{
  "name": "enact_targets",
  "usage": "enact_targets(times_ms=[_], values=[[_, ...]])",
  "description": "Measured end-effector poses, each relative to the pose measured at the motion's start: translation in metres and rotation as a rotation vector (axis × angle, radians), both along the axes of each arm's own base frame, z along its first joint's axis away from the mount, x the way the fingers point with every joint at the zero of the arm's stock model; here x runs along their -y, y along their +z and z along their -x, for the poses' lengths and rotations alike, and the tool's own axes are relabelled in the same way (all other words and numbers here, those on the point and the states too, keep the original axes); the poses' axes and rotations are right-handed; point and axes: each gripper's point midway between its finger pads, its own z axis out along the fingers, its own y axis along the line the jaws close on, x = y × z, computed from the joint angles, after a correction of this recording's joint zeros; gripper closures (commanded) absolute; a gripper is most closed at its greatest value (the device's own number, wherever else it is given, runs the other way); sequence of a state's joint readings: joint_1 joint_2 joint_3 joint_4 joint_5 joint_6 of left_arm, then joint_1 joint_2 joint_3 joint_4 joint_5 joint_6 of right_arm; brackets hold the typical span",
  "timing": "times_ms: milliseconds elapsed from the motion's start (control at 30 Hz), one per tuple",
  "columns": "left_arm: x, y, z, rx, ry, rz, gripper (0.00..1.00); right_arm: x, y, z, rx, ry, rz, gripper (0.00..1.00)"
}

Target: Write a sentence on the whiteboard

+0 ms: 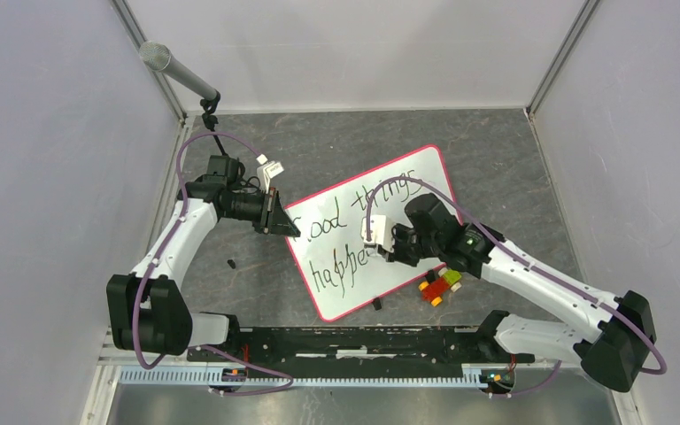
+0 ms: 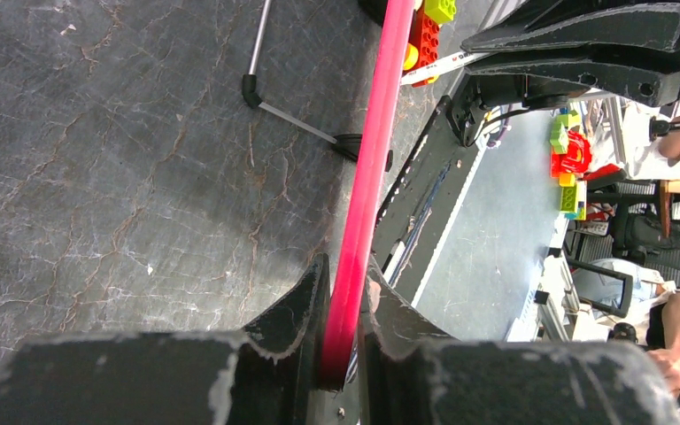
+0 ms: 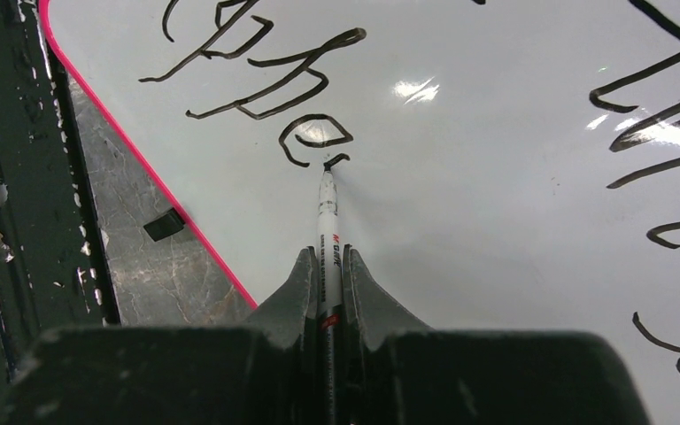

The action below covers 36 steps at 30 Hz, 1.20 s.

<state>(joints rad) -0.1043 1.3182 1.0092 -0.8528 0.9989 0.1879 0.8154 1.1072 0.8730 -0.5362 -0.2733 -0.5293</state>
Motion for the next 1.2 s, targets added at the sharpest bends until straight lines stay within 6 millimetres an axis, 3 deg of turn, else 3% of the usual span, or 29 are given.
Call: enact_targets(times_ms=[533,800,1200], values=[[0.0,0.0,0.0,-0.004,0.0,0.001,0.98,0.002,-0.006,0.006,-0.023,0.009,0.002,1.0],[0.0,0.0,0.0,-0.004,0.0,0.001,0.98,0.0,0.011,-0.01,0.018,-0.029,-0.021,1.0],[0.0,0.0,0.0,-0.004,0.0,0.0,0.98,0.008,0.013,-0.016,0.033,-0.058,-0.018,1.0]])
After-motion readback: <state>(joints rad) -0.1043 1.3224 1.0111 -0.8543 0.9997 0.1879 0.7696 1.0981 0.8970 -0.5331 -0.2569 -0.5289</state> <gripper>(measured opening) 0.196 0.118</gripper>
